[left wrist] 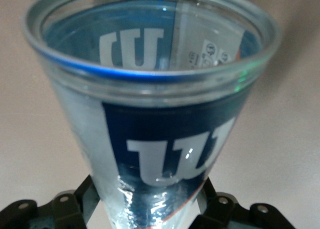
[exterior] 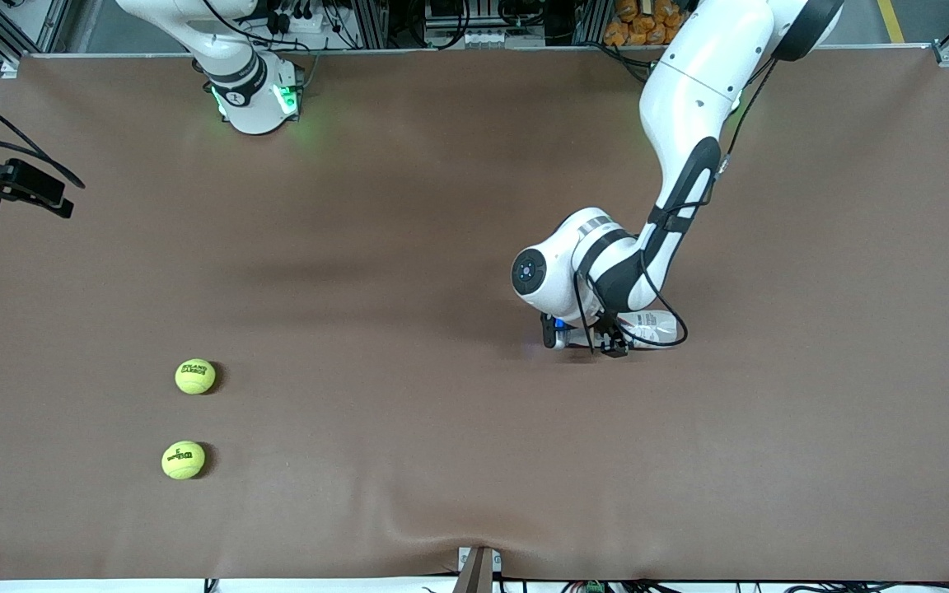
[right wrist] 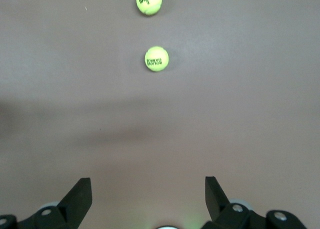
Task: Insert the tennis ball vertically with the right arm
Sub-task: 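Lift the upright can with the left gripper while the right gripper reaches the balls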
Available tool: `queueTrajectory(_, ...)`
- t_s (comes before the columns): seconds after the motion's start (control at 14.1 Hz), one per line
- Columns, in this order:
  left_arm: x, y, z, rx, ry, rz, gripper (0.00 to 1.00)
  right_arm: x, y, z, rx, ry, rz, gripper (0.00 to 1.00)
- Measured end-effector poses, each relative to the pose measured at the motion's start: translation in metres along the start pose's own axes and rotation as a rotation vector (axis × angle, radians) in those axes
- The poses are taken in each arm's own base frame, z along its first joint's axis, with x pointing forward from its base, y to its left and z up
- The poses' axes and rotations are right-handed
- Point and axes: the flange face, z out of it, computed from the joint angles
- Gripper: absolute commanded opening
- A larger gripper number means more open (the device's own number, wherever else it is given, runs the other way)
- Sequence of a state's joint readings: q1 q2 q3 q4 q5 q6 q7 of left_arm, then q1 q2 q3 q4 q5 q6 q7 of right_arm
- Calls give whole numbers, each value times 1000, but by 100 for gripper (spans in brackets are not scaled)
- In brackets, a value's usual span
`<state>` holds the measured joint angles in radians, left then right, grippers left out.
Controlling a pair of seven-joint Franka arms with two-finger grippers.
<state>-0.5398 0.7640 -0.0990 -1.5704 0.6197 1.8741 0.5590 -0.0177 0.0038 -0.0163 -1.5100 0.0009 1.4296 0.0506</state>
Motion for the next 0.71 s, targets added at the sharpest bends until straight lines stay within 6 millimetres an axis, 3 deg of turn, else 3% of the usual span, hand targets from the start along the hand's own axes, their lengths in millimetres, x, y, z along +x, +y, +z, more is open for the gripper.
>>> queueTrajectory(0.35,0,-2,-5,-3,17,-23,80,-7,0,4,-3,-62,0,100)
queueTrajectory(0.71,-2,-14,-32,7,76,-61,81,-29,0,16,-13,-243,-2,100)
